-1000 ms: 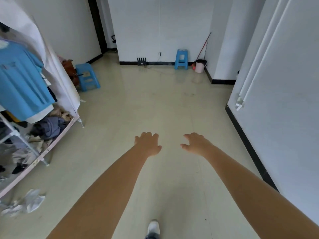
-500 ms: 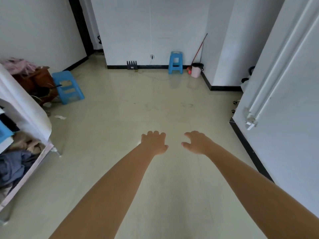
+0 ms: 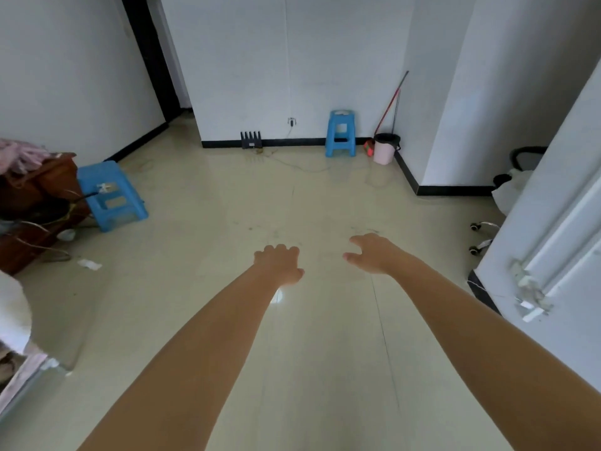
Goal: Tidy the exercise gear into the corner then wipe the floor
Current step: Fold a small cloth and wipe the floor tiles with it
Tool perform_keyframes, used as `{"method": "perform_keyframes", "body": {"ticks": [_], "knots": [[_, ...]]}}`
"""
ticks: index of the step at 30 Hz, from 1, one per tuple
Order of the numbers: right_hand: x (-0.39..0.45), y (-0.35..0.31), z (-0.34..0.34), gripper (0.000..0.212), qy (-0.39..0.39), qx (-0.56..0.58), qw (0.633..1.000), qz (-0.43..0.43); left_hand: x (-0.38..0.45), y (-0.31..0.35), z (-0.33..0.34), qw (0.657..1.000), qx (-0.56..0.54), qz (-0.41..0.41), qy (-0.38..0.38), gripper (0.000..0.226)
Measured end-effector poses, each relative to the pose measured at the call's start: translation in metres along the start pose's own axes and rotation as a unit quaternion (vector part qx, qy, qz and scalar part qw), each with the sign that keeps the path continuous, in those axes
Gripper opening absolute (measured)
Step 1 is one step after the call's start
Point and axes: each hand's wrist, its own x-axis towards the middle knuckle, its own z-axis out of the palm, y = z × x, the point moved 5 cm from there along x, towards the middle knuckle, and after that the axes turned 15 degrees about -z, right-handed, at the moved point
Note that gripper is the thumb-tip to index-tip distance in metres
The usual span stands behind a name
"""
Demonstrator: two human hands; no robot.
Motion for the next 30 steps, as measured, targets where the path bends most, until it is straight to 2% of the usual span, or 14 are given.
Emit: {"method": "perform_keyframes", "body": {"ticks": [7, 18, 24, 30], "knots": [[0.173, 0.068, -0.053, 0.057, -0.023, -0.029, 0.999, -0.019, 0.191, 0.036, -0.045, 1.000, -0.004, 0.002, -0.002, 0.050], [0.457, 0.176, -0.144, 0.057, -0.034, -0.015, 0.999, 0.025, 0.506, 0.079, -0.144, 1.000, -0.002, 0.029, -0.004, 0.052], [0.603, 0.253, -0.186, 0.058, -0.043, -0.009, 0.998, 0.044, 0.665, 0.129, -0.182, 0.999, -0.007, 0.045, -0.001, 0.051], [0.773, 0.322, -0.265, 0.058, -0.014, -0.007, 1.000, 0.016, 0.834, 0.183, -0.253, 0.999, -0.015, 0.028, 0.026, 0.051]]}}
